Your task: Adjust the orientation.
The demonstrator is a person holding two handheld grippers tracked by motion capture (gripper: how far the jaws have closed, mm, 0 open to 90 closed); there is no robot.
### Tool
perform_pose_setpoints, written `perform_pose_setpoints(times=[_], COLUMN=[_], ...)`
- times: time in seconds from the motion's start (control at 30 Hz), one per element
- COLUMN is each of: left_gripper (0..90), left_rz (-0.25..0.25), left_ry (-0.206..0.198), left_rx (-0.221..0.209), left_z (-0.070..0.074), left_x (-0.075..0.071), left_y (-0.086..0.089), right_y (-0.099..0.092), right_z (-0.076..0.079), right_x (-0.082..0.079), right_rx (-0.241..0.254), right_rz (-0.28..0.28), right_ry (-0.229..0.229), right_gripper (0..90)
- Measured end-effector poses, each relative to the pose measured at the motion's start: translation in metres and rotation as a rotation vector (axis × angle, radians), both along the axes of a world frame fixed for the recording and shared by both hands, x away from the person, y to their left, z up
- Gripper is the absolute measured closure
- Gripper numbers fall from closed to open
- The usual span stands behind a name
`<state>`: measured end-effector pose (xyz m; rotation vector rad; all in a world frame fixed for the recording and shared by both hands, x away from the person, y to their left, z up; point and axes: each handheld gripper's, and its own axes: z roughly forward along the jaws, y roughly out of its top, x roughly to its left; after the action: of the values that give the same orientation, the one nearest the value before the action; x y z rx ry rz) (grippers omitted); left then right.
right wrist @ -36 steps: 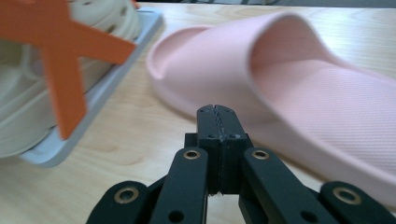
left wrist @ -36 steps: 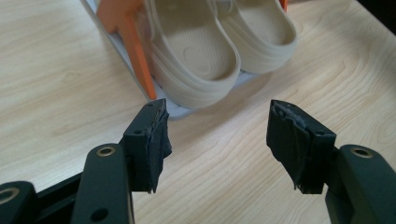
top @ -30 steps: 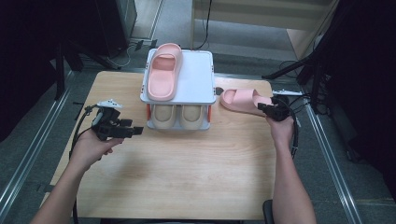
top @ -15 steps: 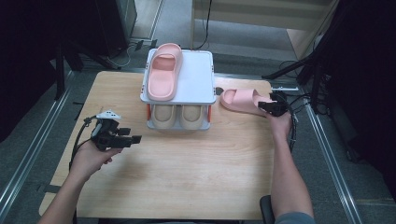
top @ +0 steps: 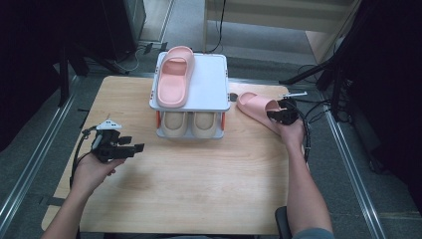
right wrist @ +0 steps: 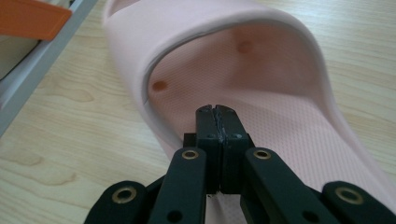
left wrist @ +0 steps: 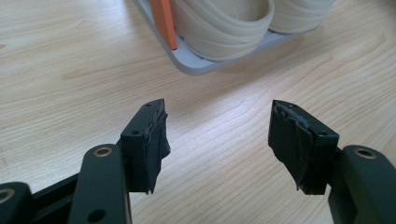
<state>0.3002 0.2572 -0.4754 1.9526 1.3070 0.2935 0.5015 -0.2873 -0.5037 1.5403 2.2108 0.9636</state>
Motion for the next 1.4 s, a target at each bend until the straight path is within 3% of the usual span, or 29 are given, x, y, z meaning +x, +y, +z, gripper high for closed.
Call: perform_pose_setpoints(times=[0.17,0.37,0.53,0.63,0.93,1.4], left_gripper=[37.1,37.0,37.0,37.0,37.0,37.2], left_rz=[0.005,0.002,-0.006,-0.008,-0.003,0.006], left_ry=[0.003,0.008,0.015,0.017,0.02,0.034], left_rx=[-0.019,-0.013,-0.009,-0.01,-0.015,-0.037], left_z=[0.0,-0.001,-0.002,-0.003,-0.002,-0.003], left_x=[0.001,0.004,0.006,0.007,0.011,0.034], left_y=[0.003,0.005,0.004,0.003,0.008,0.017], right_y=[0.013,0.033,0.048,0.053,0.047,0.034], right_z=[0.0,0.0,0.0,0.0,0.007,0.023], right_x=[-0.007,-0.011,-0.014,-0.014,-0.02,-0.052], right_rx=[0.015,0.045,0.103,0.098,0.114,0.08], right_rz=[0.011,0.045,0.042,0.038,0.035,0.065], right_ry=[0.018,0.026,0.028,0.026,0.014,-0.079], right_gripper=[90.0,90.0,90.0,90.0,84.0,65.4])
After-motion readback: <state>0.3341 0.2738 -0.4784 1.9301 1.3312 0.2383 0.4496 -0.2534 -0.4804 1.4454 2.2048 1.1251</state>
